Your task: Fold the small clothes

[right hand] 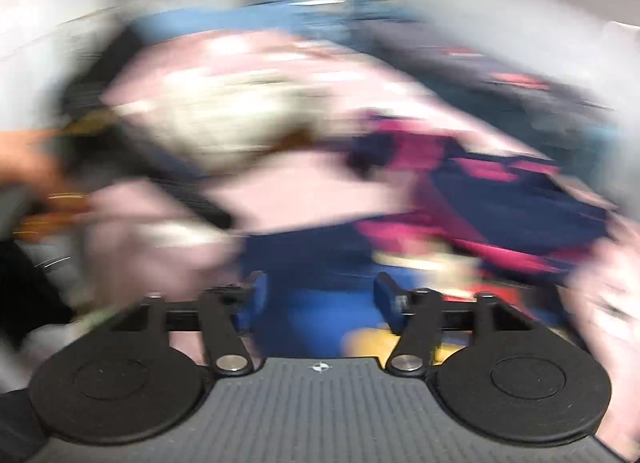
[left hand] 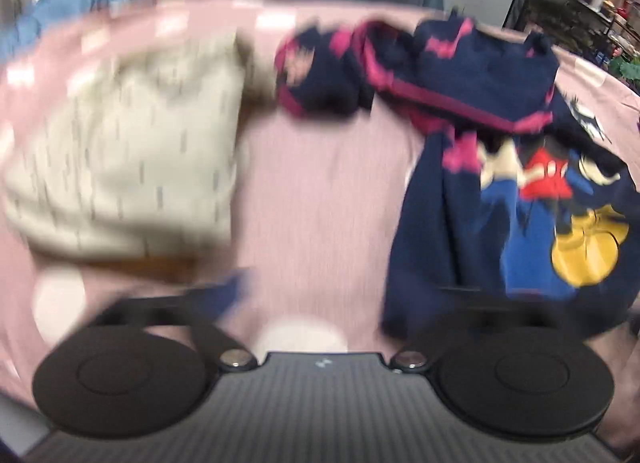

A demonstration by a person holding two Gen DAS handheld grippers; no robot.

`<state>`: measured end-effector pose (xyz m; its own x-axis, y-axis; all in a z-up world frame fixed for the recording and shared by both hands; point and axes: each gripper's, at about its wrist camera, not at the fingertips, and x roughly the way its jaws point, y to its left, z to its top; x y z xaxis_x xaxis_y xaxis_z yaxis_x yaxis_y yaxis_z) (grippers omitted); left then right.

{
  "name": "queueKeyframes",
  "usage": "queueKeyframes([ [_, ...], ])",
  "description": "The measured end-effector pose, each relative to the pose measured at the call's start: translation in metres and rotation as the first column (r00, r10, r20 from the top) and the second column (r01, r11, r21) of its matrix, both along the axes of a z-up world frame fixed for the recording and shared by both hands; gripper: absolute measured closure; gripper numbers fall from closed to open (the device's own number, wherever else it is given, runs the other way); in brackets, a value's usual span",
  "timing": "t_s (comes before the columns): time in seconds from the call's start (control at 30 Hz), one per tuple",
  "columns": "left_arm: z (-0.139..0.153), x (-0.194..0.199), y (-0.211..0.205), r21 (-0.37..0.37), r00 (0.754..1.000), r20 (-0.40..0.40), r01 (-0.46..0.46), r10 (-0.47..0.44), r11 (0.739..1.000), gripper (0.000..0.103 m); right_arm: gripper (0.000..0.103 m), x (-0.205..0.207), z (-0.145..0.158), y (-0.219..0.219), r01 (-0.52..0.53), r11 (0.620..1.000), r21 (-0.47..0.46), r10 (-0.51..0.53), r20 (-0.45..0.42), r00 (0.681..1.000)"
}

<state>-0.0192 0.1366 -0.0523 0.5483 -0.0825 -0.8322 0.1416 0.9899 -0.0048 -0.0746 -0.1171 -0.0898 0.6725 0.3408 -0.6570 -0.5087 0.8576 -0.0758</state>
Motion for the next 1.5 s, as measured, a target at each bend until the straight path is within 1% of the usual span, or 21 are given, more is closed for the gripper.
queueKeyframes([
  [0.17, -0.003, 0.014, -0.025, 0.004, 0.996, -0.033, 0.084, -0.084, 0.996, 0.0, 0.001, -0.009, 0.004, -0.112, 0.353, 0.936, 0.006, -0.352, -0.052, 0.934],
  [0.33, -0.03, 0.007, -0.048, 0.037, 0.987, -0.056, 0.154, -0.152, 0.987, 0.001, 0.0, -0.043, -0.004, -0.155, 0.426, 0.904, -0.003, -0.424, -0.114, 0.898],
  [0.43, -0.048, 0.006, -0.055, -0.023, 0.978, -0.106, 0.178, -0.179, 0.984, 0.03, 0.0, -0.042, -0.022, -0.164, 0.415, 0.907, 0.067, -0.399, -0.176, 0.9],
  [0.47, -0.049, 0.005, -0.057, -0.02, 0.981, -0.096, 0.169, -0.17, 0.985, 0.03, 0.006, -0.036, -0.031, -0.163, 0.411, 0.906, 0.098, -0.386, -0.201, 0.9],
  [0.5, -0.048, 0.003, -0.059, -0.01, 0.982, -0.086, 0.168, -0.168, 0.986, 0.044, 0.028, -0.032, -0.038, -0.163, 0.432, 0.897, 0.096, -0.401, -0.238, 0.885],
  [0.53, -0.045, 0.002, -0.06, -0.017, 0.98, -0.082, 0.178, -0.179, 0.984, 0.073, 0.099, -0.03, -0.04, -0.163, 0.452, 0.887, 0.095, -0.415, -0.264, 0.871],
  [0.57, -0.042, 0.002, -0.058, -0.063, 0.979, -0.089, 0.177, -0.182, 0.982, 0.097, 0.097, -0.032, -0.039, -0.164, 0.463, 0.877, 0.127, -0.417, -0.276, 0.866],
  [0.77, 0.005, -0.005, -0.031, -0.167, 0.982, -0.044, 0.172, -0.182, 0.971, 0.098, 0.098, -0.076, 0.027, -0.173, 0.458, 0.83, 0.318, -0.322, -0.397, 0.86],
  [0.87, 0.03, -0.016, -0.021, -0.075, 0.984, -0.006, 0.176, -0.176, 0.982, 0.099, 0.098, -0.099, 0.05, -0.177, 0.469, 0.834, 0.291, -0.309, -0.457, 0.834],
  [1.0, 0.006, -0.026, -0.009, -0.007, 0.978, -0.122, 0.167, -0.167, 0.986, 0.099, 0.097, -0.112, 0.016, -0.166, 0.485, 0.849, 0.209, -0.3, -0.566, 0.768],
  [1.07, -0.023, -0.027, -0.008, 0.059, 0.974, -0.184, 0.145, -0.132, 0.988, 0.098, 0.096, -0.113, -0.005, -0.157, 0.488, 0.86, 0.151, -0.339, -0.546, 0.766],
  [1.1, -0.031, -0.028, -0.009, 0.068, 0.973, -0.192, 0.14, -0.125, 0.988, 0.098, 0.093, -0.111, -0.012, -0.151, 0.465, 0.883, 0.066, -0.371, -0.508, 0.778],
  [1.13, -0.031, -0.03, -0.009, 0.067, 0.978, -0.172, 0.133, -0.12, 0.989, 0.096, 0.067, -0.109, -0.014, -0.145, 0.447, 0.894, -0.036, -0.413, -0.457, 0.788],
  [1.17, -0.027, -0.03, -0.01, 0.072, 0.979, -0.164, 0.134, -0.121, 0.988, 0.083, 0.041, -0.108, -0.009, -0.142, 0.455, 0.887, -0.084, -0.446, -0.417, 0.792],
  [1.2, -0.021, -0.03, -0.011, 0.095, 0.981, -0.152, 0.138, -0.123, 0.986, 0.07, 0.035, -0.109, 0.001, -0.142, 0.471, 0.876, -0.103, -0.473, -0.377, 0.797],
  [1.23, -0.015, -0.03, -0.012, 0.135, 0.984, -0.127, 0.139, -0.123, 0.981, 0.034, 0.024, -0.108, 0.013, -0.141, 0.474, 0.871, -0.126, -0.488, -0.325, 0.81],
  [1.27, -0.007, -0.03, -0.015, 0.186, 0.988, -0.09, 0.14, -0.125, 0.973, 0.01, 0.014, -0.105, 0.023, -0.139, 0.465, 0.874, -0.142, -0.486, -0.28, 0.828],
  [1.33, 0.011, -0.027, -0.021, 0.249, 0.99, -0.005, 0.14, -0.144, 0.958, 0.004, 0.01, -0.094, 0.044, -0.129, 0.43, 0.888, -0.162, -0.454, -0.163, 0.876],
  [1.37, 0.021, -0.021, -0.024, 0.237, 0.989, 0.023, 0.139, -0.149, 0.961, 0.004, 0.01, -0.084, 0.052, -0.124, 0.39, 0.909, -0.148, -0.408, -0.117, 0.906],
  [1.43, 0.033, -0.01, -0.029, 0.154, 0.986, 0.054, 0.147, -0.157, 0.977, 0.004, 0.01, -0.059, 0.057, -0.111, 0.294, 0.947, -0.128, -0.302, -0.056, 0.952],
  [1.5, 0.04, 0.0, -0.041, 0.091, 0.983, 0.062, 0.168, -0.174, 0.982, 0.004, 0.011, -0.025, 0.047, -0.089, 0.225, 0.96, -0.17, -0.231, -0.019, 0.973],
])
